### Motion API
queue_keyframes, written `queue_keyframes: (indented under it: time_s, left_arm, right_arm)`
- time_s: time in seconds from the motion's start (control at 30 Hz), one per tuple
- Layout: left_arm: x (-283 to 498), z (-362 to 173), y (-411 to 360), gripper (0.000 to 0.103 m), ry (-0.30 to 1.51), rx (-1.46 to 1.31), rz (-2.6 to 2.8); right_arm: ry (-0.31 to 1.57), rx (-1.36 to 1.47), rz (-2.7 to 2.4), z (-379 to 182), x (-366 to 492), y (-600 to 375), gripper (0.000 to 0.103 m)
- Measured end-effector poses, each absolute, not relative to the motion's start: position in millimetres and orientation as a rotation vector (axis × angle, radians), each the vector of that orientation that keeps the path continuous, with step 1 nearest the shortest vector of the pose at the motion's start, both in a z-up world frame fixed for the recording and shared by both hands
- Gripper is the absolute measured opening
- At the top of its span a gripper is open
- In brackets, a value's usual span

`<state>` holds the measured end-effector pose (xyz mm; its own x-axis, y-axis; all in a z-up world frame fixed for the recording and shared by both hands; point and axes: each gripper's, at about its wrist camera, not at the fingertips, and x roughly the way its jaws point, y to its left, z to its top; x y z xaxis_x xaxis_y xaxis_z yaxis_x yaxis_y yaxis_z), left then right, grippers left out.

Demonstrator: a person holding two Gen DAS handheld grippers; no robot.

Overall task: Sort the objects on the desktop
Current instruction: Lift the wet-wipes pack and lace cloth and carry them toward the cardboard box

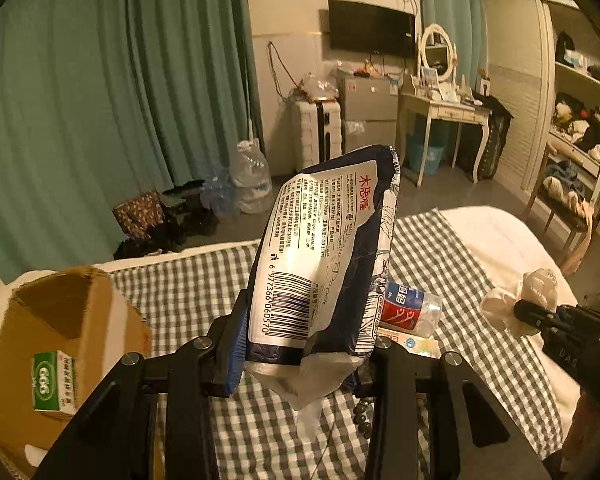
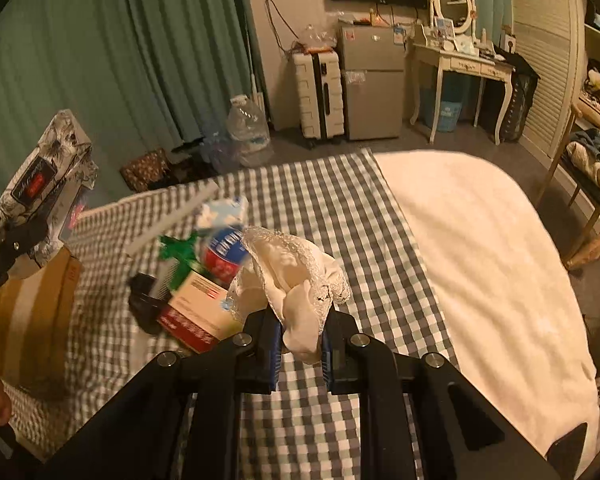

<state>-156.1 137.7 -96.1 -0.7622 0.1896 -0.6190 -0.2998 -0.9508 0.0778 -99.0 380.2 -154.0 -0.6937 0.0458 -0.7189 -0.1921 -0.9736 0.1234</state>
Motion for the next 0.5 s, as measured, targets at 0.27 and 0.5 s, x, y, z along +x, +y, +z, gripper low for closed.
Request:
queue_keyframes:
  time_s: [0.27,0.5]
  left_arm:
    - [-136.6,-72.3,112.4,0.039,0.202,-0.887,2.753]
    - [-120.1,-58.8,97.8,0.039,0.194,-0.860,2.780]
  right_arm:
    - [0.255,-1.099,2.816,-120.7,-78.0,362.9,0.015]
    - [0.214,-1.042,2.857,-95.4,-64.9,344.5,0.015]
